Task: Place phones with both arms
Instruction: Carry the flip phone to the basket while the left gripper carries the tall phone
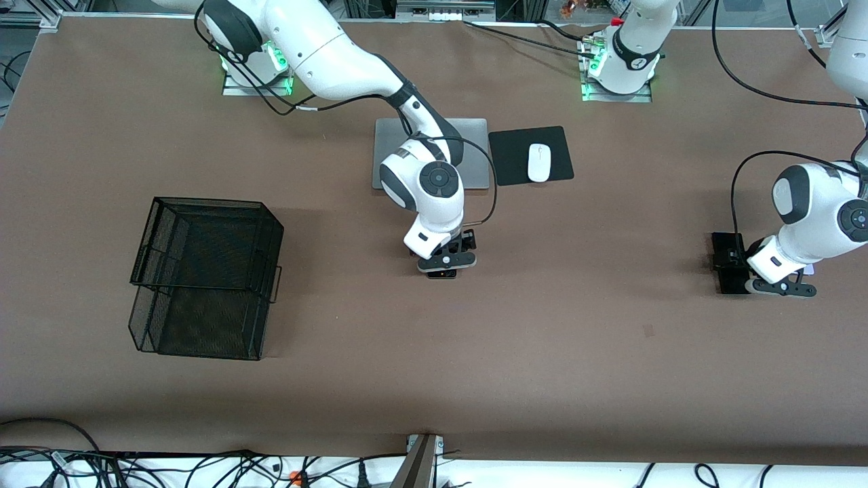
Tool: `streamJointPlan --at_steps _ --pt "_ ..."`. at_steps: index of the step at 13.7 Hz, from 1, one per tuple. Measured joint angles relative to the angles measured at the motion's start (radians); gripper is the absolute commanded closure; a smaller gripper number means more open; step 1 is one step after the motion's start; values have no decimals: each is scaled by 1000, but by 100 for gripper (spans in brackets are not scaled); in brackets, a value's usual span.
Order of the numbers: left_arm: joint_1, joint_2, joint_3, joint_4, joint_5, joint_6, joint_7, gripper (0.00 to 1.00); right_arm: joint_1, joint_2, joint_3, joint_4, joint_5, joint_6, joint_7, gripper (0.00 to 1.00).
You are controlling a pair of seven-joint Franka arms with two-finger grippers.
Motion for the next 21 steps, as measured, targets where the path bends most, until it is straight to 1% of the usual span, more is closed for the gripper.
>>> streamJointPlan --at_steps 1,2,3,4,5,6,7,8,10,12,13,14,16,18,20,21 --pt "4 6 0 0 0 0 0 0 0 0 -1 0 0 0 7 61" --pt "8 13 0 0 0 0 -1 0 0 0 -2 1 1 3 11 59" --pt "15 22 0 -1 -2 0 -1 0 0 0 -1 6 1 7 14 51" --pt "21 34 0 -1 -8 0 -1 6 0 0 -1 9 1 8 16 31" --pt "26 44 0 0 -17 6 -1 32 0 0 -1 9 1 9 19 0" --pt "29 44 -1 1 -22 7 -1 58 -1 0 -2 10 1 9 21 0" --pt "29 44 -2 2 -23 7 -1 67 -1 0 -4 10 1 9 24 0" --pt "29 42 -3 4 -23 6 -1 70 -1 0 -7 12 1 9 25 0" --pt "30 29 -14 5 -26 -3 -2 70 -3 0 -13 23 1 8 30 0" --pt "30 27 -49 17 -26 -33 -4 70 -4 -2 -20 33 1 2 48 0" --pt "30 21 -78 40 -26 -87 -5 70 -4 -4 -28 34 1 0 53 0" --pt "30 11 -115 78 -26 -170 -11 70 -4 -4 -39 35 1 -1 55 0" --pt "27 -15 -200 185 -27 -375 -42 69 -9 -4 -53 35 1 0 57 0" --pt "6 -38 -267 277 -28 -547 -83 69 -10 1 -53 35 1 5 60 0" --pt "-38 -44 -317 330 -30 -646 -134 69 -4 13 -52 35 1 32 77 0" --pt "-65 -44 -333 345 -31 -666 -169 69 -2 17 -51 35 1 47 85 0"
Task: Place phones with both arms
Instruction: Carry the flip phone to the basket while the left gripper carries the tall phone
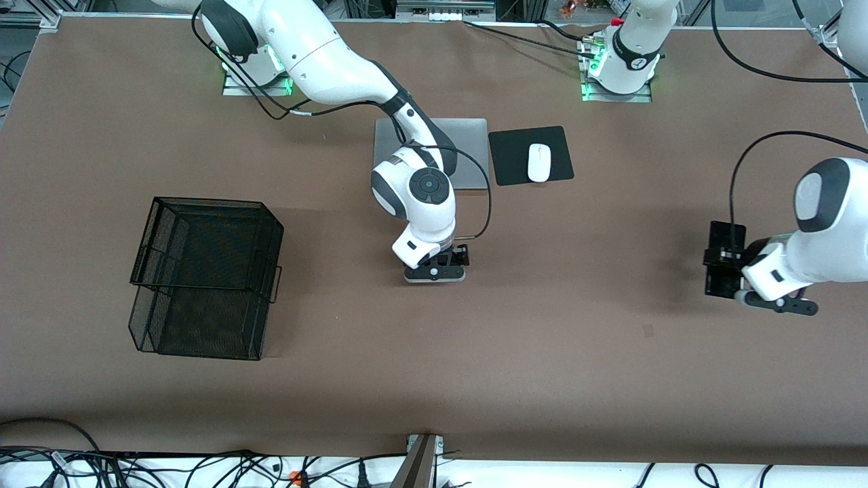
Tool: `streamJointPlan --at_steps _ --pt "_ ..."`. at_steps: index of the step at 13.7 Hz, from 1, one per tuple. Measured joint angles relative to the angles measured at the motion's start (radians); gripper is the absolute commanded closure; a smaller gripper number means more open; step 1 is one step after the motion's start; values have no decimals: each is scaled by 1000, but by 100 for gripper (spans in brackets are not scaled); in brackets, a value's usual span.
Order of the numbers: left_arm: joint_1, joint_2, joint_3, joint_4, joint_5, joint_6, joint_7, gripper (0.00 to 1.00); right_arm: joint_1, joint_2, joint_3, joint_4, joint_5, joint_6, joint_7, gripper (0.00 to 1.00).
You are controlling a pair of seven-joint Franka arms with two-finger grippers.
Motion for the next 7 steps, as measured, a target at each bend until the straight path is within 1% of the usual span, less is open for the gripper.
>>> streamJointPlan --at_steps 1,2,3,4,5,7 --pt "-27 0 -7 10 0 -8 -36 69 2 3 1 0 0 11 4 2" --pt "-48 0 -8 18 0 -12 -58 69 3 7 1 -1 0 14 5 38" --pt "-56 0 -8 24 0 -15 -67 69 3 11 1 -1 0 15 5 77" --pt "-56 0 -8 28 0 -17 -68 69 3 15 1 -1 0 16 5 96" --pt "-53 1 -7 31 0 -19 -68 70 3 16 1 -1 0 16 5 100" --pt "-46 1 -6 33 0 -19 -68 70 1 14 -1 4 0 -2 5 100"
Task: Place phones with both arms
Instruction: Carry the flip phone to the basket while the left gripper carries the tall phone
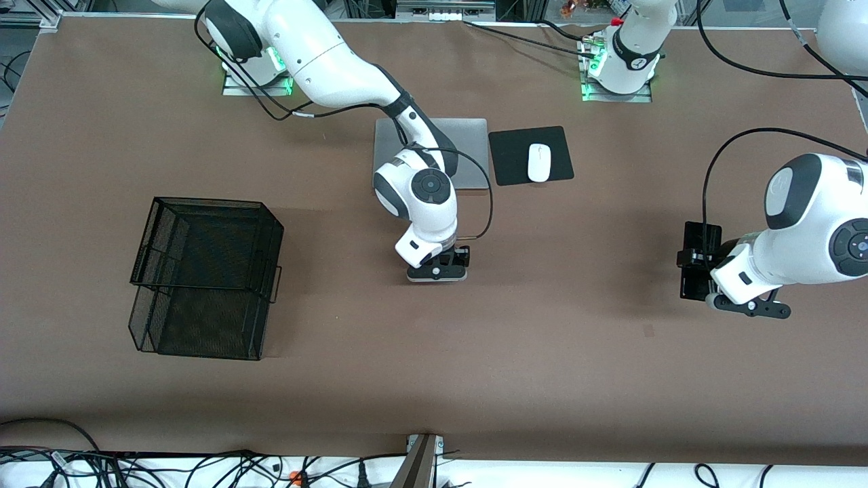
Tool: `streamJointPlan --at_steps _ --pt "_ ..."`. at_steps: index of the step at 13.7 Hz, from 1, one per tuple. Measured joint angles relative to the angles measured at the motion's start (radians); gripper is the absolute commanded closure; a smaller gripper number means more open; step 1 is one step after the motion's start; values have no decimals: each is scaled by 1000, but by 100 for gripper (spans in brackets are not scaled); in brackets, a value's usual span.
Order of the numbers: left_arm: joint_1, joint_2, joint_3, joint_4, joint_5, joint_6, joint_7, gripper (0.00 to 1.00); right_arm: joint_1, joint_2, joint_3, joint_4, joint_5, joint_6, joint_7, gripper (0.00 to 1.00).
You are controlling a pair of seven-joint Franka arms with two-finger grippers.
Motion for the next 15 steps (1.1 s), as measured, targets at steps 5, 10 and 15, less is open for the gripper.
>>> streamJointPlan --at_steps 5,10,15 --pt "-2 1 -7 1 -2 -1 0 73 -52 -140 -14 41 0 -305 -31 100" --pt "-198 52 -50 2 -134 15 -30 72 -200 -398 -31 -62 33 -575 -300 100" --pt "-483 194 -35 -1 -142 339 -425 72 -268 -703 -250 -526 40 -416 -703 100"
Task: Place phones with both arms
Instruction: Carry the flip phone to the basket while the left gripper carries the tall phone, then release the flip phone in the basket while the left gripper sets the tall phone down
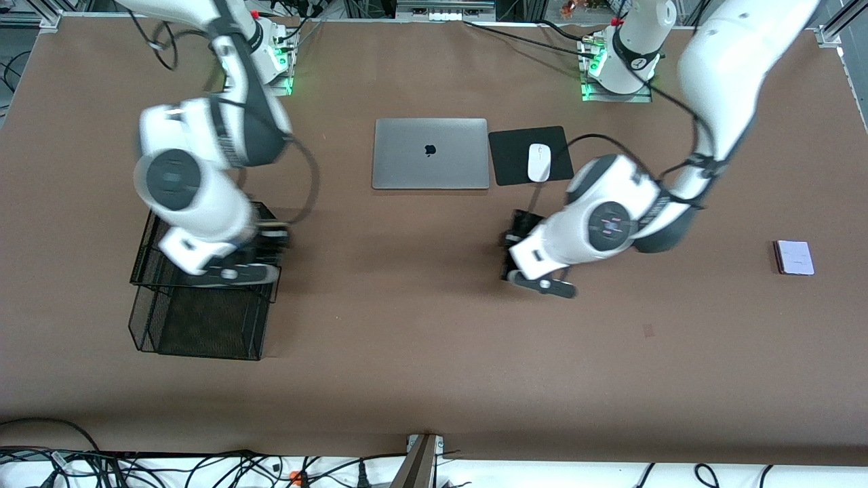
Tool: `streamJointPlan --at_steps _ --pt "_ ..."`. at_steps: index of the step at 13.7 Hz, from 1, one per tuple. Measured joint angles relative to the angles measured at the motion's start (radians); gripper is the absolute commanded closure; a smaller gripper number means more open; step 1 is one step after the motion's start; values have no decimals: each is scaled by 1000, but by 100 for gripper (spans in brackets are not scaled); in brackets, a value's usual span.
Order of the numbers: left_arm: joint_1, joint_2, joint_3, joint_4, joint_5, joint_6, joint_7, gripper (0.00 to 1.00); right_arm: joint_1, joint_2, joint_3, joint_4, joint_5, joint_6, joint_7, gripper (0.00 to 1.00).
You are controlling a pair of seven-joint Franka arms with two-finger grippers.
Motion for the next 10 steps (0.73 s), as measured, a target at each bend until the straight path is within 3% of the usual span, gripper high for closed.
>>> streamJointPlan --at_steps 2,3,4,5,7,8,9,10 --pt "-82 50 36 -1 0 118 -96 71 -4 -71 -110 -160 1 103 -151 100" --pt "-129 73 66 -1 0 168 -121 62 -8 -81 -158 -206 7 137 -211 100" --pt "-176 96 95 -1 0 207 -132 35 -24 -78 -187 -236 33 160 -260 100" --pt "-209 116 112 0 0 230 -141 0 -49 -67 -197 -253 70 172 -304 100" --pt "-247 143 121 0 0 243 -144 0 -91 -20 -199 -265 139 192 -375 100" --pt "-252 145 121 1 0 243 -145 0 -101 10 -198 -265 157 202 -390 88" --pt "-250 142 122 3 0 241 -146 0 -104 34 -198 -265 164 210 -393 11" --pt "-243 134 123 10 0 231 -146 0 -104 46 -198 -261 166 215 -393 0"
